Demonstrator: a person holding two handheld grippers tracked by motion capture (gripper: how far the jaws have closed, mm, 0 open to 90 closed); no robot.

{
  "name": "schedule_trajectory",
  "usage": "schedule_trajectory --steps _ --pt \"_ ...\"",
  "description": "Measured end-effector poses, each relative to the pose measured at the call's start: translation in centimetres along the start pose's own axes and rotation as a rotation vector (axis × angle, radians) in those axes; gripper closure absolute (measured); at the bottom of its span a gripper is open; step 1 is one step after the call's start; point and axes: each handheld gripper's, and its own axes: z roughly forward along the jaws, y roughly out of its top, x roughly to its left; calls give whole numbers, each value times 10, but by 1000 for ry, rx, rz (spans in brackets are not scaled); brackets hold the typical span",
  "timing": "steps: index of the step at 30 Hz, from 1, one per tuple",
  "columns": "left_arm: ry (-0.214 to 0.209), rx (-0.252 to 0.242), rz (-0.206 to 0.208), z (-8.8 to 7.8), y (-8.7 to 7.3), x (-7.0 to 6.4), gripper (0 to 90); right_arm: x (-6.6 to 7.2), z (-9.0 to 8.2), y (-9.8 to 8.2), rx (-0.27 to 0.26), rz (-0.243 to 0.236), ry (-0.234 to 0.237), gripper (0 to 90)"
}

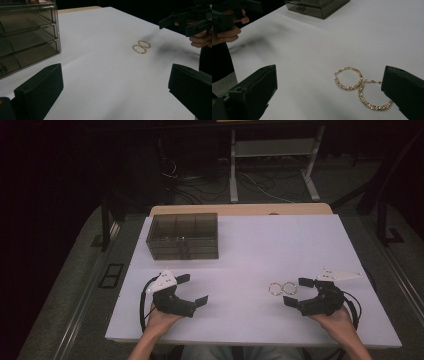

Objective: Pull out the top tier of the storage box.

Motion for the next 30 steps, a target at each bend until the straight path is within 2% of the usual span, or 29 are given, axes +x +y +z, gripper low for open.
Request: schedule_trajectory --steps 9,12,16,23,30 --pt "-4 25 2 1 2 -3 0 -1 -4 -2 -14 13 -9 0" --pt "10 24 13 0 5 -7 0 -1 -5 -2 -5 14 -9 0" --pt "3 36 18 0 8 -12 0 -2 -4 -3 4 26 -2 0" --pt "-12 84 7 0 12 -13 0 -2 -4 -3 14 24 -2 0" --pt "-4 94 -16 -3 20 -10 0 -1 -2 -4 17 16 -4 0"
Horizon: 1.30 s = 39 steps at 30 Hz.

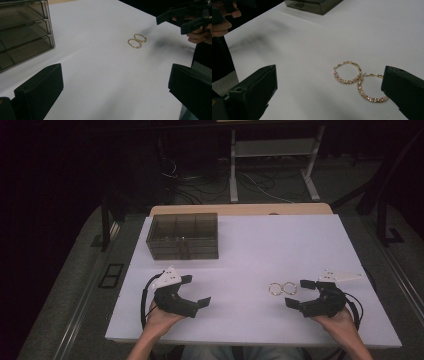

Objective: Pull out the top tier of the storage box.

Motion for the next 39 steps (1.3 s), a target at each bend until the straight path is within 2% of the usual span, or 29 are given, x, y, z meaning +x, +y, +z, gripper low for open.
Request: schedule_trajectory --steps 5,8,16,20,27,28,33,35,37,38,39 --pt "2 11 -25 -2 5 4 0 0 0 0 5 4 0 0" --pt "9 22 -59 -4 10 12 0 1 0 -1 15 -1 -2 0" --pt "35 1 -114 -8 17 25 0 2 2 0 29 -6 -4 0" --pt "54 2 -130 -8 20 31 0 2 3 0 28 -15 -4 0" --pt "58 1 -154 -7 20 39 0 3 3 0 36 -15 -6 0" --pt "62 -2 -173 -7 20 41 0 2 3 0 37 -16 -5 0" --pt "63 -16 -200 -8 20 48 0 2 4 -1 41 -16 -5 0" --pt "55 -32 -238 -9 20 53 0 2 4 -1 42 -16 -3 0" --pt "55 -38 -249 -9 20 55 0 3 4 -1 46 -13 -3 0" --pt "54 -44 -275 -10 20 59 0 3 4 -1 46 -13 -3 0" --pt "54 -44 -275 -10 20 59 0 3 4 -1 46 -13 -3 0"
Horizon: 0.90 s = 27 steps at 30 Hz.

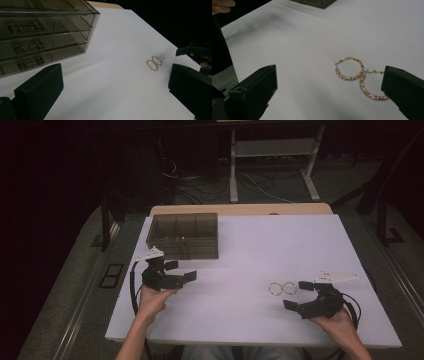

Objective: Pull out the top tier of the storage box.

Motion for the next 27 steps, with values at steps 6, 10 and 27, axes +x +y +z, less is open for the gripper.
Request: schedule_trajectory --steps 6,10,27 --pt "1 -10 -54 1 2 8 0 0 0 0 2 2 -2 0" --pt "-19 -20 -105 2 3 17 0 -1 1 0 6 1 -3 0" --pt "-12 -63 -219 12 8 37 0 0 2 0 20 -6 -2 0"
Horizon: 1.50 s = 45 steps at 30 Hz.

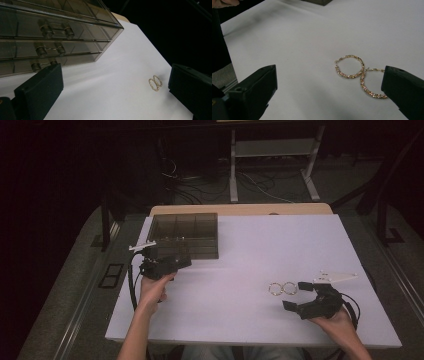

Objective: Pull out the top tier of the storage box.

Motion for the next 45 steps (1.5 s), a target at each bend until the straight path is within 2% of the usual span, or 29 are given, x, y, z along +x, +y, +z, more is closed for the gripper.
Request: schedule_trajectory --steps 9,13,14,15,19,22,23,25,27,29,30,31,34,38,40,45 --pt "7 -26 -64 2 2 9 0 0 1 0 2 -5 -1 0" --pt "6 -53 -111 2 4 15 0 0 1 0 8 -8 -1 0" --pt "6 -53 -111 2 4 15 0 0 1 0 8 -8 -1 0" --pt "8 -63 -132 1 5 17 1 0 2 0 11 -5 -3 0" --pt "18 -78 -158 1 5 19 28 1 2 0 14 -9 -2 0" --pt "17 -91 -204 2 6 22 45 1 3 -1 18 -11 -1 0" --pt "17 -91 -204 2 6 22 48 1 3 -1 19 -10 0 0" --pt "6 -100 -244 4 7 25 60 1 3 -1 19 -11 0 0" --pt "-2 -104 -258 4 8 27 62 1 3 -1 18 -11 0 0" --pt "-6 -115 -276 3 9 30 85 1 3 -1 19 -12 1 0" --pt "-1 -123 -300 3 10 31 132 1 3 -1 20 -12 1 0" --pt "-1 -123 -300 3 10 31 135 1 3 -1 20 -12 1 0" --pt "28 -71 -295 3 17 33 158 1 3 -1 19 -19 2 0" --pt "41 -42 -294 3 23 34 203 2 4 -1 23 -17 4 0" --pt "56 -10 -293 3 29 34 231 2 4 -1 24 -19 4 0" --pt "59 14 -295 3 34 35 277 2 4 -1 28 -21 3 0"
